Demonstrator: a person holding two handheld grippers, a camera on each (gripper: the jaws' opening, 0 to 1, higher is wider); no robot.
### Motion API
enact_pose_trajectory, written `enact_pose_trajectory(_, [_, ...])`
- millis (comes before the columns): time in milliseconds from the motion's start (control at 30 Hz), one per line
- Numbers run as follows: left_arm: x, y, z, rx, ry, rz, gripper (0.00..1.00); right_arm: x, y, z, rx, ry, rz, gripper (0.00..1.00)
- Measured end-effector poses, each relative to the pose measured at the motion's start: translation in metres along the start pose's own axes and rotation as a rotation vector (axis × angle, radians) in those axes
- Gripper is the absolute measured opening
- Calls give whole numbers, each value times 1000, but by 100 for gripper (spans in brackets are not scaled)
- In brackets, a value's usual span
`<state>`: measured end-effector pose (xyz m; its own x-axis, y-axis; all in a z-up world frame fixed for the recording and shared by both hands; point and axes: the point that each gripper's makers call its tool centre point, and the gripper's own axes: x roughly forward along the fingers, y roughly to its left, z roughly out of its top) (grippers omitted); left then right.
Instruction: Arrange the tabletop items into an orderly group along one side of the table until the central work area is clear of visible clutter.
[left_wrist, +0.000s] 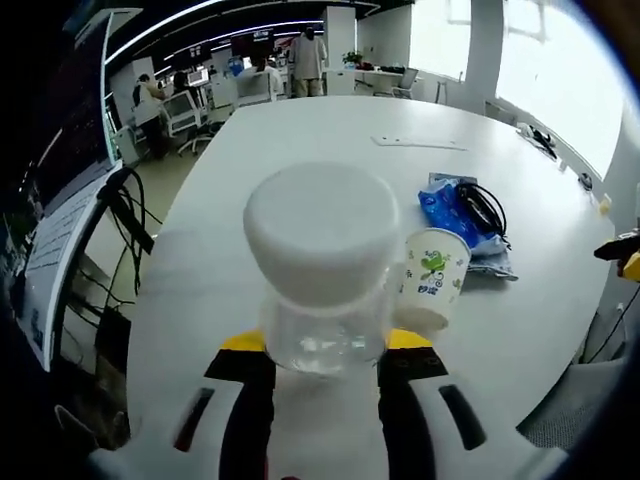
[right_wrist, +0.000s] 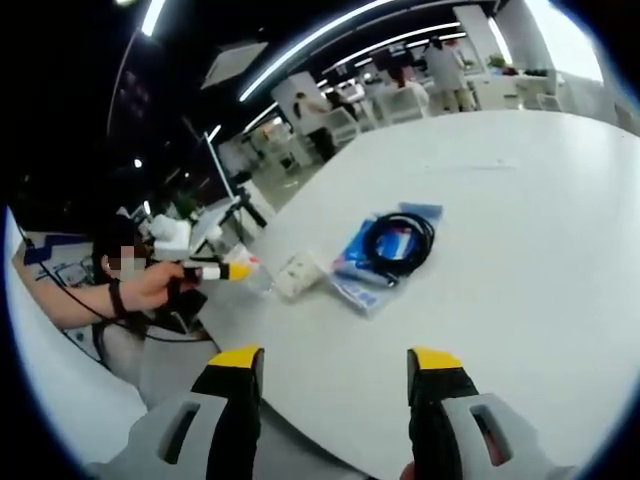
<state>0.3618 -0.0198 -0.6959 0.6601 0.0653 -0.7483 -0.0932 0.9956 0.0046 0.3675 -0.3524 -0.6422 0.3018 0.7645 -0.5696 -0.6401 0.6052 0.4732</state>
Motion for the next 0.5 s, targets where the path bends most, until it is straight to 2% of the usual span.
enact_pose_trajectory(300, [8, -2, 7, -81, -12, -33, 40, 0, 0, -2, -2, 6, 4, 58])
enact_pose_trajectory(500, [14, -1, 12, -141, -29, -30, 40, 2, 0, -3, 0, 8, 5, 58])
